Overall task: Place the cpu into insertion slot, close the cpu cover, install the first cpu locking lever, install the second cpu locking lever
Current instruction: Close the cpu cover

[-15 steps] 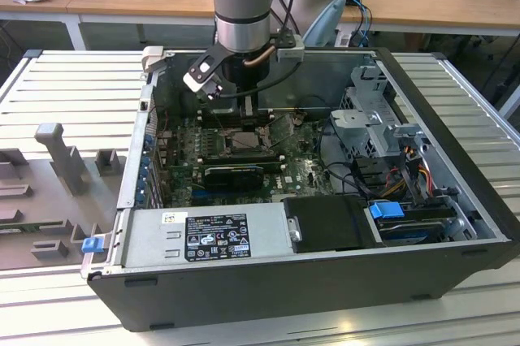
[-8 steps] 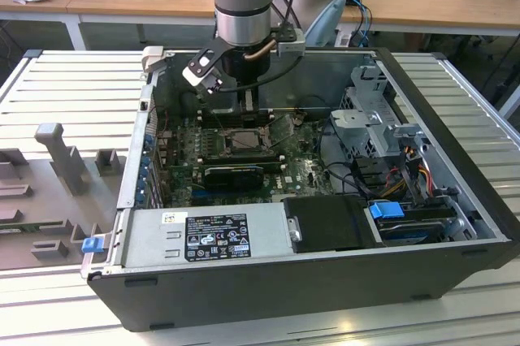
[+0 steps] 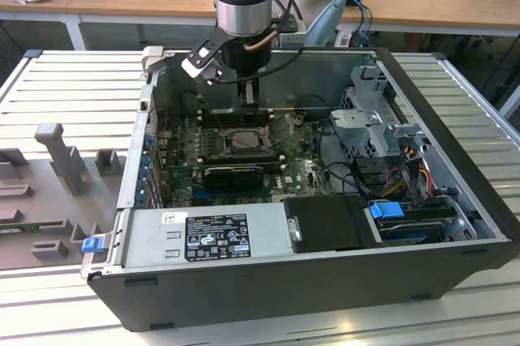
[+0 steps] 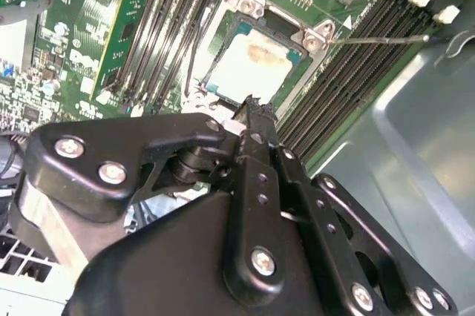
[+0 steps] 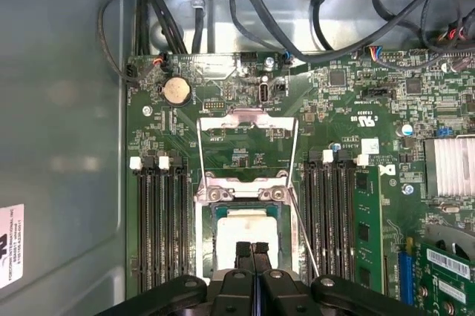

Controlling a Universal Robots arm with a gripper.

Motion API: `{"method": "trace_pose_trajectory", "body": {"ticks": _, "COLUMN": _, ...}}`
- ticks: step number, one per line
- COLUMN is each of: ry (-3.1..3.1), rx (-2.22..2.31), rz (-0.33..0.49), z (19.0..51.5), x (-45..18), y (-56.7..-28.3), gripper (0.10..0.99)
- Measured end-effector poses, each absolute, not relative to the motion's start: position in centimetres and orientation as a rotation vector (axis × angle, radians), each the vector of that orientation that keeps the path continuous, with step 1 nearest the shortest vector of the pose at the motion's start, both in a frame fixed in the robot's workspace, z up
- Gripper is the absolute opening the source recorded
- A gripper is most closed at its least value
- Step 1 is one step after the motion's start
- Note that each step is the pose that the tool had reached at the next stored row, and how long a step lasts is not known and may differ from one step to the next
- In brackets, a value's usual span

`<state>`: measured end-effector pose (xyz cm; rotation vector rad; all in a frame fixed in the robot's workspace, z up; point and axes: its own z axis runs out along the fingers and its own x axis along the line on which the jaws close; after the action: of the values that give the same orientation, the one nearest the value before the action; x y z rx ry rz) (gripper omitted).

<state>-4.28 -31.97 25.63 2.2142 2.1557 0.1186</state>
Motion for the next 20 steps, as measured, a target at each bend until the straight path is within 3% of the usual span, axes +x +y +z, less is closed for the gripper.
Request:
{"method": "trace_pose_trajectory", "body": {"ticks": 9, "ry": 2.155, "rx": 2.214, "rz": 0.116, "z": 25.9, "x": -3.0, "y": -32.0, "gripper": 0.106}}
{"method": "trace_pose_trajectory", "body": {"ticks": 20, "ry": 2.155, "rx": 2.215, "rz": 0.114, "z": 26.0, "x": 2.7, "y": -32.0, "gripper": 0.106}}
